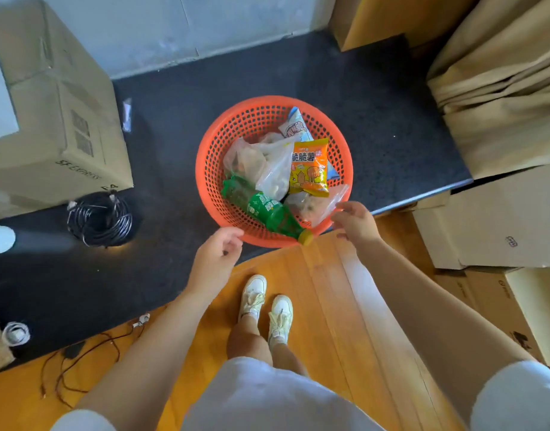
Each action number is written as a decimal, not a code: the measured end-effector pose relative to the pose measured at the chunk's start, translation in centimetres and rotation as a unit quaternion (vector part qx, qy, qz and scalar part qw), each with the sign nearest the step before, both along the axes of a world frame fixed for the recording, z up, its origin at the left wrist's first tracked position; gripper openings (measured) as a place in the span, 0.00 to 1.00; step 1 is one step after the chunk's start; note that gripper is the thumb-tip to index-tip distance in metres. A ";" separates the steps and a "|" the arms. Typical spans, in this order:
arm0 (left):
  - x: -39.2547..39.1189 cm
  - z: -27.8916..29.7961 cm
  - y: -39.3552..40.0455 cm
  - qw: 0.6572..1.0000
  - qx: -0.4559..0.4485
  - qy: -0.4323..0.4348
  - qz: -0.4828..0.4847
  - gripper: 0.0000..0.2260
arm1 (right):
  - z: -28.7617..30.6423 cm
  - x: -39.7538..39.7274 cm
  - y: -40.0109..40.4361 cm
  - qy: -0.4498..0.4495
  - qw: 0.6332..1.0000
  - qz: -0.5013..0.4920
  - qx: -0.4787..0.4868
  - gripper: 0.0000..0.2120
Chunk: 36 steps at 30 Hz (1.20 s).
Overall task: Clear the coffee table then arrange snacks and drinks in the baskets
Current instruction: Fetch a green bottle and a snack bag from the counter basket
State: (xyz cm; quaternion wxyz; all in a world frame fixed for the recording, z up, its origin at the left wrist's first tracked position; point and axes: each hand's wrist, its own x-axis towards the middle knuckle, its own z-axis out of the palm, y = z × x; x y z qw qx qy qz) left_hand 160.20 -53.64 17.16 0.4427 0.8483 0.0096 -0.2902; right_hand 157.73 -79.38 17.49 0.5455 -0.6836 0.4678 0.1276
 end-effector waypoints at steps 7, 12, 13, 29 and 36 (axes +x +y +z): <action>7.1 -3.3 -5.2 0.956 0.125 -0.154 -0.216 0.22 | -3.5 7.1 -0.9 0.009 0.986 0.029 -0.166 0.28; 9.1 -5.9 -5.6 0.899 0.207 -0.207 -0.325 0.30 | -5.7 8.9 -0.6 0.053 0.976 0.049 -0.207 0.29; 9.3 -6.3 -5.6 0.887 0.220 -0.216 -0.345 0.32 | -6.0 9.1 -0.5 0.058 0.974 0.057 -0.211 0.28; 9.4 -5.9 -5.3 0.905 0.188 -0.211 -0.319 0.30 | -4.0 8.3 0.7 -0.005 0.984 -0.041 -0.173 0.18; 10.1 -0.5 -4.7 0.984 -0.011 -0.086 -0.152 0.31 | 0.5 1.3 1.8 -0.150 0.951 -0.243 0.114 0.11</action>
